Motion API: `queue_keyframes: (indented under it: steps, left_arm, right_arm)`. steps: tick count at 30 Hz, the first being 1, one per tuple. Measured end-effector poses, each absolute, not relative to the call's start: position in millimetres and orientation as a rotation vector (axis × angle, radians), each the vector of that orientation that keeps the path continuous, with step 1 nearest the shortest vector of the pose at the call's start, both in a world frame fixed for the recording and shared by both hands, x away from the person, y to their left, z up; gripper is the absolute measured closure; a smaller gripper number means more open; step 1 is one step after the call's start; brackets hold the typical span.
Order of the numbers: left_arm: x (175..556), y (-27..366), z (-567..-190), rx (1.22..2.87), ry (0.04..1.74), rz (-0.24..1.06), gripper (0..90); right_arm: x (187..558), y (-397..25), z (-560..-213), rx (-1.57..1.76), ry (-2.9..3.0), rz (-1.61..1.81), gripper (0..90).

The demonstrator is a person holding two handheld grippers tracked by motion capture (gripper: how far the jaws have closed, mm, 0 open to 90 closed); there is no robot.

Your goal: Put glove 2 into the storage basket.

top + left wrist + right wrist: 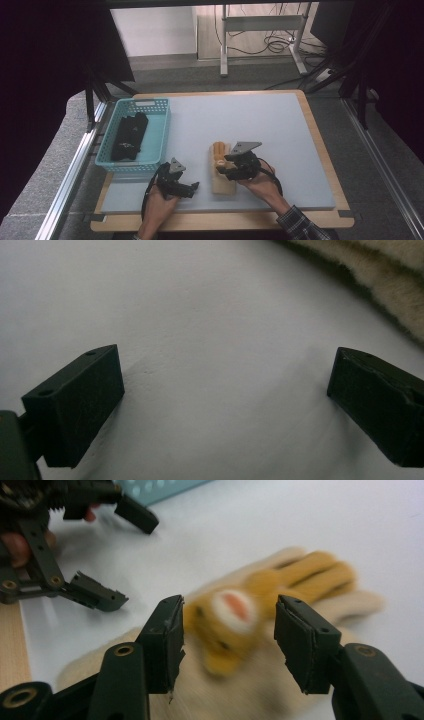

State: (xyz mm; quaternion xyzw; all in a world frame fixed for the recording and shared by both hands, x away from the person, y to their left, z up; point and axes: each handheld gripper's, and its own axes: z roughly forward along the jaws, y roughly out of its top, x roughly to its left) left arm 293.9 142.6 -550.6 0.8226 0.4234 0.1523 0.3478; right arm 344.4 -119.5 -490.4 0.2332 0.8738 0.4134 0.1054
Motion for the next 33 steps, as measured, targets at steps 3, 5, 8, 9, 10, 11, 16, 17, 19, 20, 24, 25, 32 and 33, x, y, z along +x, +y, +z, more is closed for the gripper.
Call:
queue_keyframes:
  steps: [3,5,8,9,10,11,16,17,19,20,24,25,32,33]
  left_arm:
    - [294,143,-551,2.134,1.099,0.395,2.0]
    - [294,143,-550,2.140,1.097,0.394,2.0]
    - [294,143,-550,2.132,1.102,0.394,2.1]
    - [294,143,-550,2.132,1.102,0.394,2.1]
    - [294,143,-550,2.132,1.102,0.395,2.2]
    - [293,143,-550,2.132,1.103,0.393,2.4]
    - [293,144,-550,2.110,1.117,0.393,4.5]
    - [293,144,-550,2.110,1.117,0.393,4.5]
    - [289,147,-549,2.133,1.107,0.399,4.6]
    - [289,147,-549,2.133,1.107,0.399,4.2]
    - [283,158,-550,2.128,1.126,0.405,3.5]
    - [282,160,-551,2.120,1.132,0.407,3.3]
    - [278,174,-552,2.117,1.107,0.406,5.4]
    - [278,174,-552,2.117,1.107,0.406,5.4]
  right_arm:
    - [343,-137,-483,0.705,2.549,1.226,50.7]
    - [342,-148,-484,0.729,2.551,1.220,60.8]
    - [340,-164,-490,0.772,2.572,1.212,74.2]
    - [338,-168,-494,0.780,2.580,1.207,76.7]
    - [336,-172,-497,0.784,2.590,1.197,79.4]
    - [335,-174,-500,0.784,2.595,1.193,80.9]
    - [329,-175,-516,0.782,2.645,1.185,83.5]
    - [329,-175,-516,0.782,2.645,1.185,83.5]
    - [326,-166,-524,0.757,2.678,1.178,83.6]
    - [326,-166,-524,0.757,2.678,1.178,83.6]
    - [324,-154,-527,0.725,2.693,1.179,83.6]
    - [323,-150,-527,0.724,2.697,1.181,83.6]
    - [320,-115,-532,0.664,2.706,1.190,83.3]
    - [320,-110,-532,0.655,2.702,1.188,83.3]
